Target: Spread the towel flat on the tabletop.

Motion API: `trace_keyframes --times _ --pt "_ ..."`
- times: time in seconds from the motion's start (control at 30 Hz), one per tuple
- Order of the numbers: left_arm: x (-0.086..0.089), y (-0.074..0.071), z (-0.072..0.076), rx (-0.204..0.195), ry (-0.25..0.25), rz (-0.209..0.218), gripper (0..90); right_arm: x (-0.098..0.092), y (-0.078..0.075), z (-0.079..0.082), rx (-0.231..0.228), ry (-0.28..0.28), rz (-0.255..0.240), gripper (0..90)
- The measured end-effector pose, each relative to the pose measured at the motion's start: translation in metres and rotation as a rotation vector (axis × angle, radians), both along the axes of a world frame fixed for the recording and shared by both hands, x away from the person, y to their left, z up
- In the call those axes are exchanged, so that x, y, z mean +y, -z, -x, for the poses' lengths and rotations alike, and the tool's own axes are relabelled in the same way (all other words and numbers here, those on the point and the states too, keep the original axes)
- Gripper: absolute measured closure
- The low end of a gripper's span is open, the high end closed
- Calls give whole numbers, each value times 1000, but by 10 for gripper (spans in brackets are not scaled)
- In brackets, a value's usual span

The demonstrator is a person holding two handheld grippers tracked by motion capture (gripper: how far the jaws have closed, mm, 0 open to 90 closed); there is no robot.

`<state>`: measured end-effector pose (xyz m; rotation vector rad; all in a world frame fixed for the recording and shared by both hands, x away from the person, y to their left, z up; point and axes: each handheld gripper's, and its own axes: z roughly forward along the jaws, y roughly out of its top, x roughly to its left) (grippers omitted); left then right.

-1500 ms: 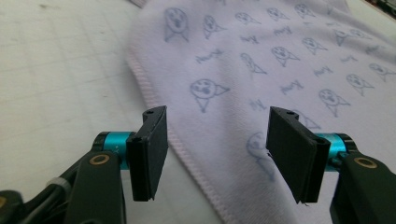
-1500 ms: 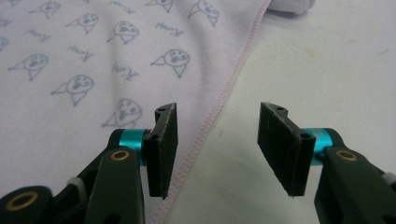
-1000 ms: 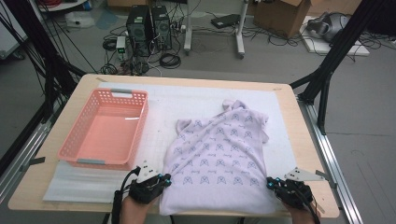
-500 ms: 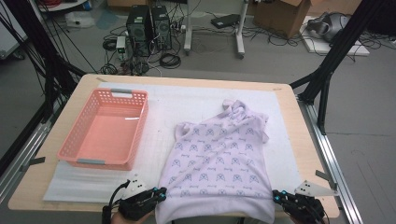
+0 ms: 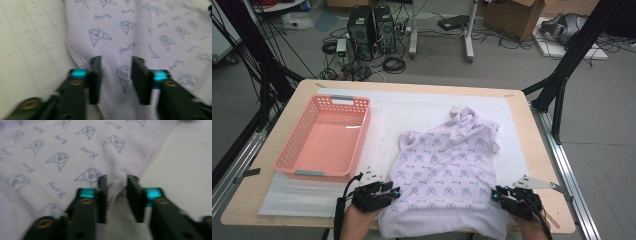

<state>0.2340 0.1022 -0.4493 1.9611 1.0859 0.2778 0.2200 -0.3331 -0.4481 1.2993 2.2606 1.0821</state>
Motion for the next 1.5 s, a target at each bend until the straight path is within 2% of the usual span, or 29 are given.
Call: trace_keyframes --times 0.03,0.07,0.13,0.23,0.27,0.33,0.37,0.4,0.47,0.5,0.6,0.67,0.73,0.8,0.9,0.97,1.1,1.27,1.33,1.4,1.43,1.47,1.5 --pt "-1 -1 -5 15 -5 5 848 0 -1 -4 -4 -14 -12 842" --pt "-3 -2 -10 9 -25 -10 862 0 -1 -9 -4 8 -15 849" --pt "-3 -3 -17 -5 -60 -22 868 -2 0 -17 -24 51 -3 852" --pt "-2 -4 -32 -18 -118 -11 871 -6 1 -25 -67 121 -3 852" --pt "-2 -4 -36 -23 -133 -6 872 -8 1 -27 -82 136 -3 852" --pt "-4 -5 -43 -37 -159 -4 875 -11 1 -30 -94 168 -38 852" --pt "-5 -4 -45 -54 -178 -19 885 -11 1 -31 -97 175 -39 852" --pt "-4 -4 -46 -59 -190 -10 884 -11 1 -31 -105 187 -28 851" --pt "-1 -3 -45 -67 -184 33 850 -11 1 -29 -101 192 -46 823" --pt "1 -3 -42 -63 -172 43 761 -13 0 -28 -98 190 -49 769" --pt "7 -2 -29 -61 -136 68 580 -19 -3 -19 -89 194 -84 600" --pt "10 -2 -19 -70 -108 70 516 -23 -6 -10 -92 190 -102 566" --pt "13 -4 -9 -72 -77 99 486 -28 -8 0 -81 171 -112 528" --pt "13 -4 2 -77 -48 93 463 -29 -8 10 -72 141 -112 517" --pt "14 -3 13 -78 -22 94 458 -28 -7 22 -65 100 -74 511" --pt "14 0 18 -70 -19 100 454 -26 -7 27 -65 85 -61 505" --pt "15 8 21 -50 -26 85 445 -19 -6 32 -67 66 -26 495" --pt "12 9 26 -79 -21 59 436 -15 -2 33 -56 56 -2 496" --pt "10 11 30 -111 -22 38 440 -13 1 33 -42 47 19 513" --pt "8 13 34 -173 -14 -29 499 -12 3 34 -55 43 38 524" --pt "8 13 36 -185 -9 -44 567 -12 3 34 -55 46 33 552" --pt "10 11 35 -164 -4 -37 633 -13 3 35 -51 48 34 599" --pt "11 10 35 -138 7 -23 752 -14 2 35 -50 47 33 648"
